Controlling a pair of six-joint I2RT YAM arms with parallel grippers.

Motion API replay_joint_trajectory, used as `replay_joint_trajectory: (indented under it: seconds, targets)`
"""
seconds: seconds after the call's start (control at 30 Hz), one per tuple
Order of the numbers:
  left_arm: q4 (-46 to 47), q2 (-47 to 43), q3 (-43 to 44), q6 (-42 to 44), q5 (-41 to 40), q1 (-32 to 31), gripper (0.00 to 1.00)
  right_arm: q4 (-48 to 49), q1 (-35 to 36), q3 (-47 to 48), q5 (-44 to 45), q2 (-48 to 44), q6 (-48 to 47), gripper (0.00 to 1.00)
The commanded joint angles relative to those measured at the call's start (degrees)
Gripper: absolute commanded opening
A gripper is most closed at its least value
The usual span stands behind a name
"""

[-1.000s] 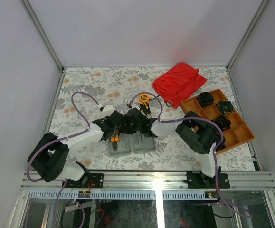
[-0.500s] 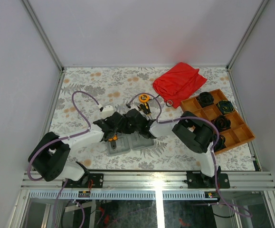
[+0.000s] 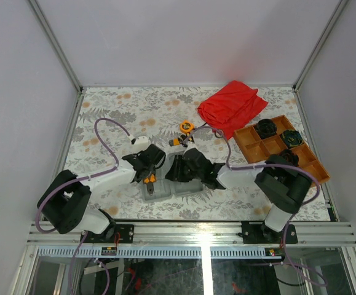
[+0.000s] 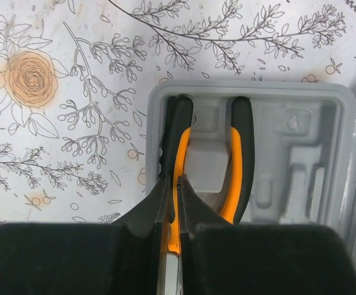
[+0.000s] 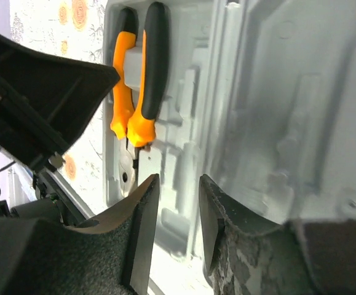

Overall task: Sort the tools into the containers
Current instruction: Place the pliers in the storage box.

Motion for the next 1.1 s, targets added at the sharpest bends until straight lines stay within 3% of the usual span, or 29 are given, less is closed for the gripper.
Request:
replay_joint_trajectory:
  seconds: [0.0, 0.17, 0.5, 0.63, 0.87, 1.07]
  targets:
    - [-7.62, 1.63, -0.75, -2.65, 10.39, -1.1, 0.02, -2.13, -1.13, -4.91, 4.69, -8.5, -2.83, 0.41]
    - [-8.93, -1.85, -0.09, -2.65, 10.93, -1.14, 0.06, -5.24, -2.46, -11.63, 9.6, -17.25, -4.04, 0.44]
    - [-12.52, -17.89, 2.06, -2.13, 9.99, -1.16, 0.4, -19.27, -2.97, -15.2, 22.58, -31.23, -8.32, 0.55]
    - [-12.48, -24.61, 2.93, -1.96, 11.03, -1.23, 0.43, -23.0, -4.17, -15.43, 25.66, -33.06, -11.88, 0.58]
    - [-3.03, -42.67, -0.03, -6.67, 19.69, -1.26, 0.6, -19.89, -6.32, -16.55, 15.46, -29.88, -16.81, 0.6]
    - [-1.96, -45.26, 3.95, -8.34, 23.18, -1.19, 0.71, -16.39, -6.32, -17.28, 7.78, -24.29, -14.61, 0.57]
